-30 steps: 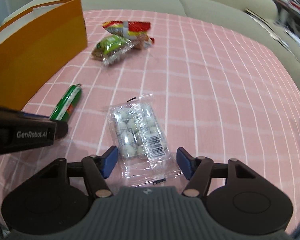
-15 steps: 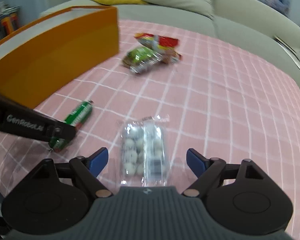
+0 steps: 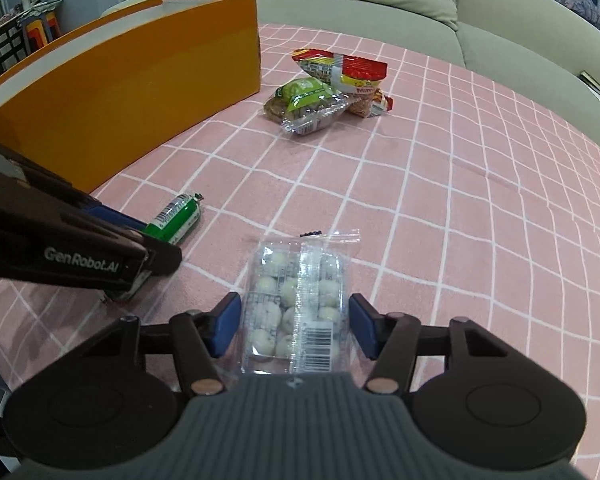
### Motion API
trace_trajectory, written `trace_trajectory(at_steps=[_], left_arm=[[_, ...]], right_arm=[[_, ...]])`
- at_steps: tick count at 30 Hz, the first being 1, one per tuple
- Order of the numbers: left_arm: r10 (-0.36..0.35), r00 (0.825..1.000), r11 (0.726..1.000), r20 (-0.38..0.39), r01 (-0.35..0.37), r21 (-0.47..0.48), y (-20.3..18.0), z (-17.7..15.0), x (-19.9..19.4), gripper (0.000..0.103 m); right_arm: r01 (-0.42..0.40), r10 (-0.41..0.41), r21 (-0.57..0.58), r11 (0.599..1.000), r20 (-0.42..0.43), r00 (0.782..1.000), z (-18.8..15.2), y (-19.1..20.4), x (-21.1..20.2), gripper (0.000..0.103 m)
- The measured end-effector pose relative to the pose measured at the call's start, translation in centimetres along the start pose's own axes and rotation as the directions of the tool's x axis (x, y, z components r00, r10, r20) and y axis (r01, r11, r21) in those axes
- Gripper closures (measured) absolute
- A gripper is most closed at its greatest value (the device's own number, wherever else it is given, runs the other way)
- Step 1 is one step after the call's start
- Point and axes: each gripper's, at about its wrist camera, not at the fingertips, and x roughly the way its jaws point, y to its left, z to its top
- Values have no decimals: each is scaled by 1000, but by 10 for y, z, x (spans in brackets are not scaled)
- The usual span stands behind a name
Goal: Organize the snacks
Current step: 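Grasp the green sausage stick with left gripper while right grasps white-candy packet, then carry both items over the orange box and lower them inside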
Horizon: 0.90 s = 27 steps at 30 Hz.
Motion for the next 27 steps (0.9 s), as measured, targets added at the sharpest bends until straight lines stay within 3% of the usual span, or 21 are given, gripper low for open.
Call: trace_trajectory(at_steps=[7,14,21,27], left_arm=[[12,1000,999,12,-11,-30,-1,-3,-4,78],[10,998,997,68,-5,-74,5,-5,-37,78],[19,983,994,184,1,-112,14,-1,-87,78],[43,963,990,267,-6,-139,29,9,-127,78]], right_arm=[[19,-18,46,999,-28,999,9,2,-2,52],[-2,-1,116,993,21,1000,13,6,-29,53],[-7,-11,139,990,128,992,29,10,-69,53],[-22,-2,100,995,234,972,59,24,-102,53]])
